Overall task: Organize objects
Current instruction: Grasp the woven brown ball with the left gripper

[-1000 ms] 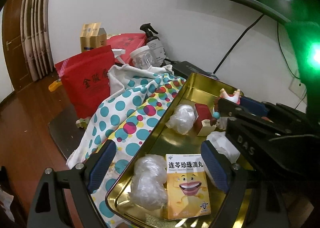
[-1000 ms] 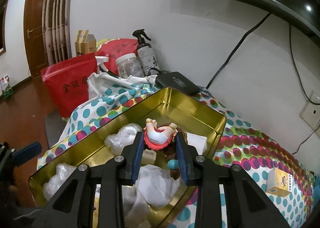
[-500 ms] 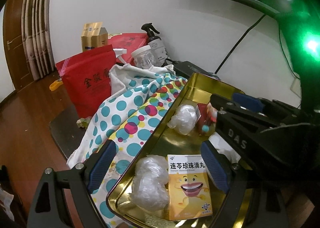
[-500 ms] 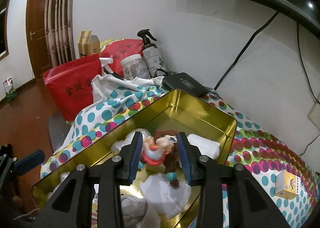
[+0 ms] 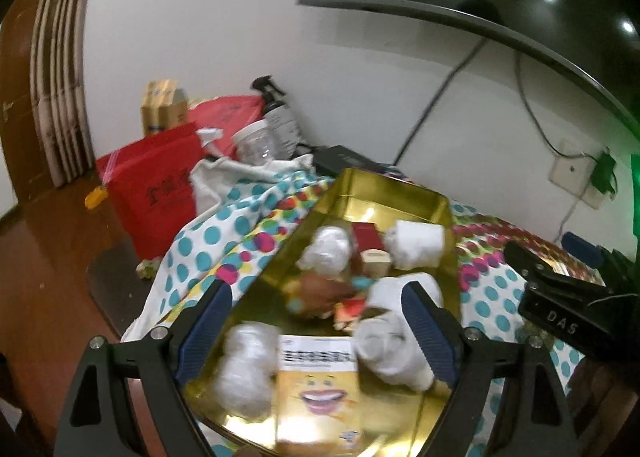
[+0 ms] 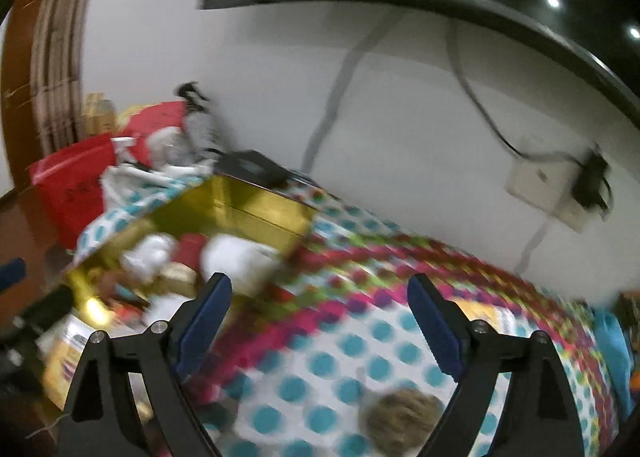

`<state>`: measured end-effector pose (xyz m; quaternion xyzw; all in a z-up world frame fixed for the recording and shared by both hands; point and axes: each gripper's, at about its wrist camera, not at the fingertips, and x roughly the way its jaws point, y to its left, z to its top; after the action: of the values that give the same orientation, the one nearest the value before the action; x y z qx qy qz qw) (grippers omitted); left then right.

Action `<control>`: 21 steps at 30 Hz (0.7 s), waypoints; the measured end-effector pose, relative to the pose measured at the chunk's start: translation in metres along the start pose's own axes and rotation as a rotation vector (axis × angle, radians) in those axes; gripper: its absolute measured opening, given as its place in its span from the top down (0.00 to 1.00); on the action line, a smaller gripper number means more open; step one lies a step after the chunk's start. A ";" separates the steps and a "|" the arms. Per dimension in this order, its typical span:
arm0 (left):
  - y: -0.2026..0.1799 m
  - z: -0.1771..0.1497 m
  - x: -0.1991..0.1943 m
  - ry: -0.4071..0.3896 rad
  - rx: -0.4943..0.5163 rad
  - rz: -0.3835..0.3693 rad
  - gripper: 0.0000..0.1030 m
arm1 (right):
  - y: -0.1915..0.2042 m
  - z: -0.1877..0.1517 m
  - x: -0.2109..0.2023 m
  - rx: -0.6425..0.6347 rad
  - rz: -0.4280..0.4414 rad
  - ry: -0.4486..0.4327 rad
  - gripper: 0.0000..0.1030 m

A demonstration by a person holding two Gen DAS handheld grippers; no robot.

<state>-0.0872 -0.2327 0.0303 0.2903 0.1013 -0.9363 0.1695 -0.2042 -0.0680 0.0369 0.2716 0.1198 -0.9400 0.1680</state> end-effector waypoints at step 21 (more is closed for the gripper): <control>-0.186 -0.048 0.007 0.125 0.269 -0.243 0.14 | -0.199 -0.085 -0.023 0.196 -0.224 0.079 0.09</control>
<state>-0.1381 -0.0488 0.0049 0.3536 0.0198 -0.9352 0.0080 -0.2221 0.1468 0.0064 0.3084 0.0634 -0.9487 0.0297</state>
